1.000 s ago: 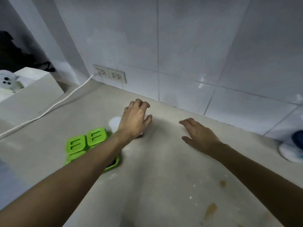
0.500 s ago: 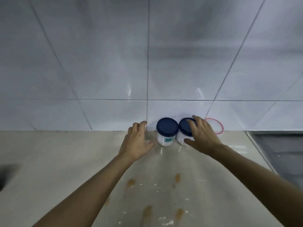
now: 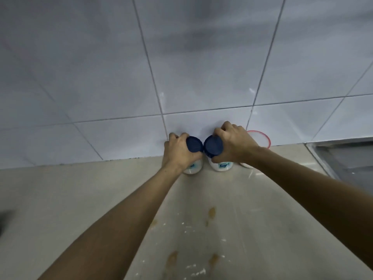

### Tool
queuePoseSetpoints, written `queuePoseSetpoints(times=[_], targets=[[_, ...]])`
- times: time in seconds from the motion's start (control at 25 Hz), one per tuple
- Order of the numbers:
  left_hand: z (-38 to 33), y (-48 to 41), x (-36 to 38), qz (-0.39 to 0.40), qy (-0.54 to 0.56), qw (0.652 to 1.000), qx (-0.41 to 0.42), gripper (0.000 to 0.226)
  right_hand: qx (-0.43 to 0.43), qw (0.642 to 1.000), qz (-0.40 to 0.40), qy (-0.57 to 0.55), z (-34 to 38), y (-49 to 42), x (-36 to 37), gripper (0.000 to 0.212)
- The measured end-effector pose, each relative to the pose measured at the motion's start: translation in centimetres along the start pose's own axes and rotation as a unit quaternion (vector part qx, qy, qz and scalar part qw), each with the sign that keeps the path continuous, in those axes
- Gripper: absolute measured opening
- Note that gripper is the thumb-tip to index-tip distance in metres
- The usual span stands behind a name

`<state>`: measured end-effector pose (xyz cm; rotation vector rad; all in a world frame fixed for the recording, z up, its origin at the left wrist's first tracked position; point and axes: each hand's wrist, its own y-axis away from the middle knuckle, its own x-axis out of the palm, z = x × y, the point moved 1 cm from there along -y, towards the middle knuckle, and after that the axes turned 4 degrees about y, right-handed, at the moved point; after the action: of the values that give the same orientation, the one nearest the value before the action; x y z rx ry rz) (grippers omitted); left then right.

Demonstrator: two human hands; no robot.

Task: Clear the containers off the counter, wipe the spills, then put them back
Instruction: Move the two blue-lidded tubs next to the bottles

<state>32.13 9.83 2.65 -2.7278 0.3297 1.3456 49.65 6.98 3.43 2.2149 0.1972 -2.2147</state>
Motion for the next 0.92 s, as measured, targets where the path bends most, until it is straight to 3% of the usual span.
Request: queuePoseSetpoints(times=[0.2, 0.36, 0.68, 0.92], targets=[[6.2, 4.9, -7.8, -0.037, 0.047, 0.997, -0.043, 0.063, -0.048, 0.989, -0.02, -0.139, 6.8, 0.9, -0.9, 0.077], [13.6, 12.9, -14.5, -0.077, 0.027, 0.992, -0.095, 0.064, -0.085, 0.969, 0.023, -0.23, 17.2, 1.7, -1.2, 0.077], [29.4, 25.7, -25.4, -0.141, -0.107, 0.96, -0.218, 0.065, -0.202, 0.943, 0.069, -0.254, 39.7, 0.6, -1.2, 0.072], [37.2, 28.6, -27.7, -0.181, -0.11, 0.947, -0.243, 0.062, -0.254, 0.93, 0.093, -0.247, 49.7, -0.2, 0.1, 0.069]])
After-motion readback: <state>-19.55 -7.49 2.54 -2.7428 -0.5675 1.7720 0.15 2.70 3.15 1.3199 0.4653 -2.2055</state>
